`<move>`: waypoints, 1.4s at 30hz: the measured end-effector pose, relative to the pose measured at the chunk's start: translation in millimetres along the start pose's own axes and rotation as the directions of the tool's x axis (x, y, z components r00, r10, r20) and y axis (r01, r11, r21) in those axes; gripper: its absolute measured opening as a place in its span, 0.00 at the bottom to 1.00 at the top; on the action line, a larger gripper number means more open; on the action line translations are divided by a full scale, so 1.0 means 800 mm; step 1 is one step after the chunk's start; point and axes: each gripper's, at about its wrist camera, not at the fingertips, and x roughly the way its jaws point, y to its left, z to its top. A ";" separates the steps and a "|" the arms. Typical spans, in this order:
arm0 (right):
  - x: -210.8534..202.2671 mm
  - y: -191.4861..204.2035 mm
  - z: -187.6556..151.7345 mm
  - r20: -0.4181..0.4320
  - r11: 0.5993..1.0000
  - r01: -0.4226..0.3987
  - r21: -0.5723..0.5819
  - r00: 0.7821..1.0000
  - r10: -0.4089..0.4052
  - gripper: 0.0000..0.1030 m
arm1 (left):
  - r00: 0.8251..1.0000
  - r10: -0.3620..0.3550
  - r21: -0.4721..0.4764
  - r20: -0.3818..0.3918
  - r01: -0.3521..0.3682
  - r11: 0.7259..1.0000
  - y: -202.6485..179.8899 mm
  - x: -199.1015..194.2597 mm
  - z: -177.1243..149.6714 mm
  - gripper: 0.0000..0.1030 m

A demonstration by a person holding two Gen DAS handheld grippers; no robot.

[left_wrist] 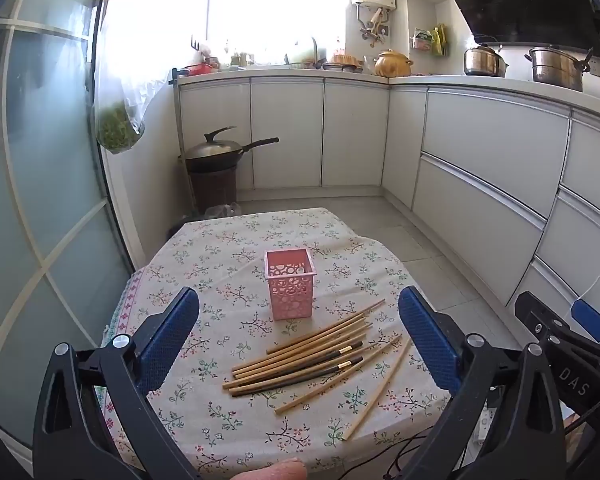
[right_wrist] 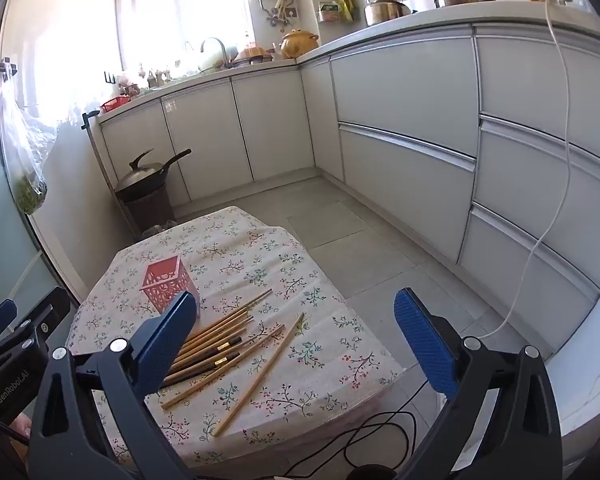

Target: Organize utensils

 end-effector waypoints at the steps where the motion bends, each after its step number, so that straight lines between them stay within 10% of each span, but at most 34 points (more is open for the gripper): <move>1: 0.000 0.000 0.000 -0.001 1.000 0.000 0.002 1.000 0.000 0.94 | 1.000 -0.002 0.000 -0.002 0.002 1.000 0.001 0.000 0.001 0.93; 42: 0.002 -0.002 -0.002 -0.008 1.000 0.004 0.001 1.000 -0.004 0.94 | 1.000 -0.001 0.004 -0.008 0.001 1.000 0.000 0.006 -0.002 0.93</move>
